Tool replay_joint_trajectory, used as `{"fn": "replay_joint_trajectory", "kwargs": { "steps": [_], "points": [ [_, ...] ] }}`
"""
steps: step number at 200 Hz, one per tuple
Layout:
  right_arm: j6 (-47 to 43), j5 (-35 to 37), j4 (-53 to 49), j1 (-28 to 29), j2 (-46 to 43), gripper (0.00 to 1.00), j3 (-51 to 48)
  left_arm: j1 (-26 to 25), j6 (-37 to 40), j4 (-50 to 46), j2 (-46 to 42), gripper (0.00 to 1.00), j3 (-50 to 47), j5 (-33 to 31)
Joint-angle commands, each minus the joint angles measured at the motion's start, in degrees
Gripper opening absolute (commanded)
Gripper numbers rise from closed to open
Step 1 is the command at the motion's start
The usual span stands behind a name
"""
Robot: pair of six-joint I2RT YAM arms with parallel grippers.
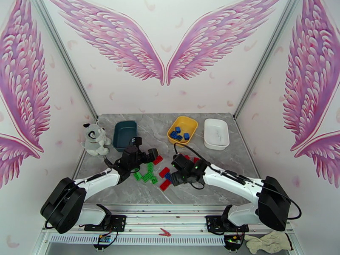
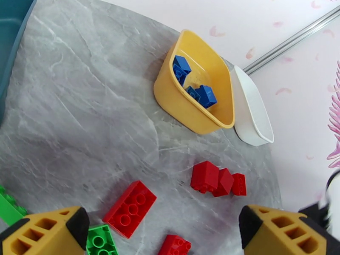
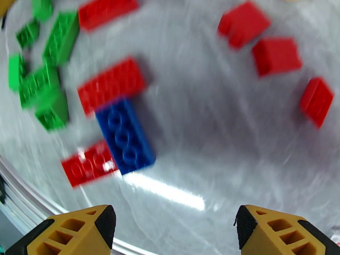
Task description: Sort the legos into containers by color
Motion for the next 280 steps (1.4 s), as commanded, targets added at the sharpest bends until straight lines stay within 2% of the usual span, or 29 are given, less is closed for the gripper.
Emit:
{"fn": "replay_joint_trajectory", "kwargs": {
  "steps": [1, 41, 111, 167, 250, 280],
  "points": [
    [5.1, 4.8, 0.2, 4.6, 0.1, 0.77, -2.6, 0.1, -3.7, 4.3, 1.5, 0.99, -1.0, 2.7],
    [6.4, 8.0, 2.4, 8.8, 8.3, 0.75, -0.9, 0.1, -4.5, 5.8, 3.9, 0.99, -1.0, 3.6],
    [3.7, 8.9, 8.0, 8.8, 20.0, 0.75, 5.0, 0.1, -3.4, 4.5, 1.6, 0.99, -1.1, 2.8],
    [1.0, 10.1, 8.0, 7.7, 27.5, 0.74, 13.6, 0.2, -2.6, 3.8, 0.5, 0.99, -1.1, 2.3],
    [-2.1, 4.6, 11.2, 2.7, 28.6, 0.71, 17.0, 0.3, -2.5, 3.5, 0.3, 0.99, -1.3, 1.8],
    [-2.4, 2.4, 12.8, 0.4, 28.6, 0.7, 16.5, 2.3, -2.7, 3.1, -1.1, 0.99, -2.5, 0.8]
  ]
}}
